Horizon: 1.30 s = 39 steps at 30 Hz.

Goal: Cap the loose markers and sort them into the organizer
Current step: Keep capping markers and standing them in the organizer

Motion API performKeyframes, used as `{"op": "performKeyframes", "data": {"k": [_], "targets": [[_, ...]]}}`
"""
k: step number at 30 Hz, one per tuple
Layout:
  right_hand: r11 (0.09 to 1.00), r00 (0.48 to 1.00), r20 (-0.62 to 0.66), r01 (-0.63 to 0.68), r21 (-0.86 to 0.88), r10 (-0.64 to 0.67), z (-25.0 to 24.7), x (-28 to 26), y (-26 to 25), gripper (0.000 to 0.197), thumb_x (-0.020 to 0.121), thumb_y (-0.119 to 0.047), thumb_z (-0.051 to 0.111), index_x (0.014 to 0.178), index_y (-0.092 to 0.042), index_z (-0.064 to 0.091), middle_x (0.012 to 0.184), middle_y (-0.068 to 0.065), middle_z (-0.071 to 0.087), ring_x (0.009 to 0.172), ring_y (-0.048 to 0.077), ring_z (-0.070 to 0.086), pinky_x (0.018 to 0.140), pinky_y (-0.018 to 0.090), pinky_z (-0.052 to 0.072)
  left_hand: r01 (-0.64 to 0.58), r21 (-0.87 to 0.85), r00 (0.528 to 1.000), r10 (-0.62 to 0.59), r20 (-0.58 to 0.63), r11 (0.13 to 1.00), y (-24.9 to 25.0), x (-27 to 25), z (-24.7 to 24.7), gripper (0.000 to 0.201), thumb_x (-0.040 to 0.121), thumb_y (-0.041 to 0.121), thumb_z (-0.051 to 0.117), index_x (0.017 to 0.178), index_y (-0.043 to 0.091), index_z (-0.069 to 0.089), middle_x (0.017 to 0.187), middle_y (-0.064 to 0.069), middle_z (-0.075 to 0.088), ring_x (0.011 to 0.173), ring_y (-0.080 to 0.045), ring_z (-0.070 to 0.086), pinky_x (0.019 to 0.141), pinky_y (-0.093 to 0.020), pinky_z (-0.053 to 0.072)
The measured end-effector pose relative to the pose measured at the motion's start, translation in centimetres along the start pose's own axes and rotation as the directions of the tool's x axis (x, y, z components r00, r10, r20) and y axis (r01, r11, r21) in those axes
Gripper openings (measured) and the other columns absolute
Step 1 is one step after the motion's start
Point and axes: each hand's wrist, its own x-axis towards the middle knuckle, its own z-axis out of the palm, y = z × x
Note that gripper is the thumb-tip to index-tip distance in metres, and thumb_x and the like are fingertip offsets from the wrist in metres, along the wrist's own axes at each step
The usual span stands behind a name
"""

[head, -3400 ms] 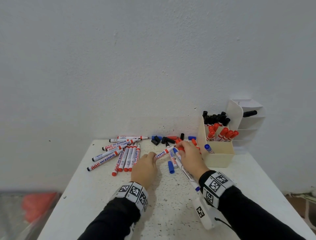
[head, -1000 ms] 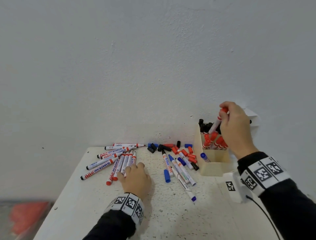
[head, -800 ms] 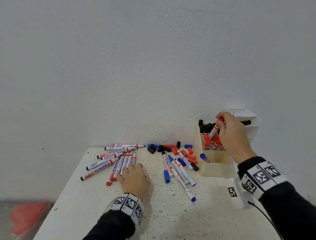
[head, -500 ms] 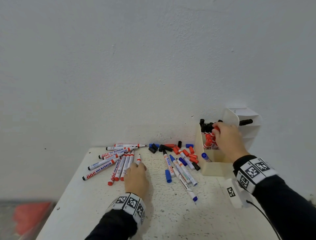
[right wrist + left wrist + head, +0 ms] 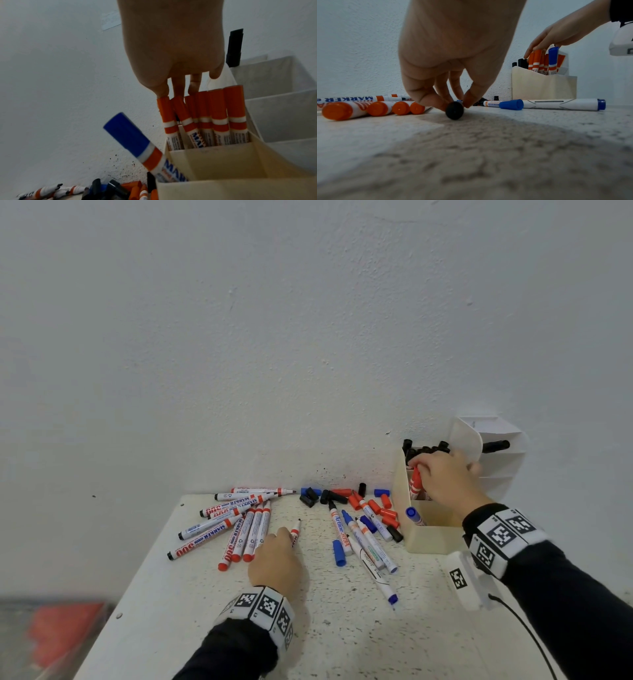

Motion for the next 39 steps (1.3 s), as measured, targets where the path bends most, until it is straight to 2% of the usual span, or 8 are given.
{"op": "performKeyframes", "data": {"k": [7,15,20,22,24,29,34,39], "targets": [[0.999,0.994,-0.101,0.035,-0.031,-0.038,0.4,-0.9,-0.2,0.025,0.094,-0.034,0.046,0.113,-0.024,0.058,0.107,-0.001,0.061,0.111,0.023,0.039,0.091,0.039,0.021,0.002,-0.043,1.000,-0.002,-0.005,0.999,-0.1,0.0,0.0,0.038,0.093,0.021,0.049,0.129,0.018,0.039,0.118,-0.004,0.053,0.102,-0.015,0.053,0.082,-0.026,0.048],[0.986,0.961,-0.237,0.161,0.048,-0.145,0.3,-1.4,-2.1,0.018,0.091,-0.022,0.051,0.104,-0.020,0.063,0.115,0.000,0.055,0.111,0.021,0.038,0.083,0.031,0.020,0.003,-0.039,0.998,0.000,0.069,0.999,0.0,0.0,-0.2,0.034,0.094,0.022,0.048,0.126,0.013,0.043,0.117,-0.005,0.052,0.105,-0.016,0.054,0.090,-0.029,0.049],[0.895,0.891,-0.335,0.390,0.215,-0.307,0.0,-1.9,-5.2,0.013,0.087,-0.007,0.054,0.095,-0.009,0.065,0.095,0.004,0.061,0.094,0.017,0.051,0.083,0.027,0.042,-0.018,-0.084,1.000,0.019,0.011,0.996,0.1,0.0,0.1,0.029,0.096,0.027,0.043,0.119,0.012,0.048,0.107,-0.002,0.048,0.090,-0.011,0.051,0.082,-0.026,0.050],[0.865,0.902,-0.278,0.407,0.293,-0.330,0.2,-2.3,-6.4,0.014,0.089,-0.007,0.053,0.096,-0.009,0.064,0.091,0.000,0.059,0.080,0.004,0.051,0.074,0.010,0.038,-0.042,-0.127,0.999,0.041,-0.015,0.991,0.2,0.0,0.1,0.031,0.097,0.025,0.039,0.123,0.011,0.044,0.118,-0.004,0.045,0.091,-0.012,0.053,0.080,-0.025,0.049],[0.855,0.922,-0.199,0.384,0.349,-0.333,0.8,-2.6,-7.3,0.015,0.090,-0.008,0.051,0.098,-0.010,0.064,0.090,-0.003,0.058,0.070,-0.004,0.046,0.064,0.006,0.035,-0.055,-0.150,0.998,0.049,-0.045,0.987,0.4,-0.1,0.0,0.031,0.097,0.024,0.036,0.125,0.011,0.040,0.122,-0.006,0.042,0.088,-0.012,0.052,0.075,-0.024,0.048],[0.896,0.958,0.101,0.211,0.391,-0.270,4.0,-2.7,-8.3,0.020,0.092,-0.011,0.046,0.102,-0.016,0.063,0.096,0.000,0.063,0.071,0.005,0.053,0.071,0.023,0.049,-0.054,-0.156,0.993,0.036,-0.111,0.986,0.3,0.2,0.2,0.035,0.099,0.024,0.031,0.132,0.013,0.034,0.126,-0.005,0.043,0.083,-0.010,0.053,0.066,-0.022,0.046],[0.956,0.924,0.315,0.133,0.262,-0.215,7.1,-1.5,-9.5,0.033,0.094,-0.011,0.046,0.125,-0.017,0.054,0.127,0.004,0.055,0.112,0.018,0.053,0.097,0.032,0.045,-0.063,-0.158,0.986,0.038,-0.161,0.985,0.1,0.5,0.4,0.039,0.097,0.020,0.033,0.136,0.016,0.033,0.123,-0.003,0.051,0.092,-0.016,0.058,0.070,-0.029,0.052],[0.955,0.859,0.426,0.292,0.046,-0.283,10.2,-0.4,-10.7,0.054,0.090,-0.006,0.041,0.140,-0.023,0.036,0.146,0.000,0.034,0.132,0.026,0.027,0.110,0.040,0.025,-0.094,-0.162,0.978,0.061,-0.200,0.982,0.0,0.2,0.5,0.036,0.096,0.018,0.032,0.132,0.014,0.036,0.113,-0.005,0.055,0.086,-0.020,0.059,0.069,-0.035,0.053]]}}
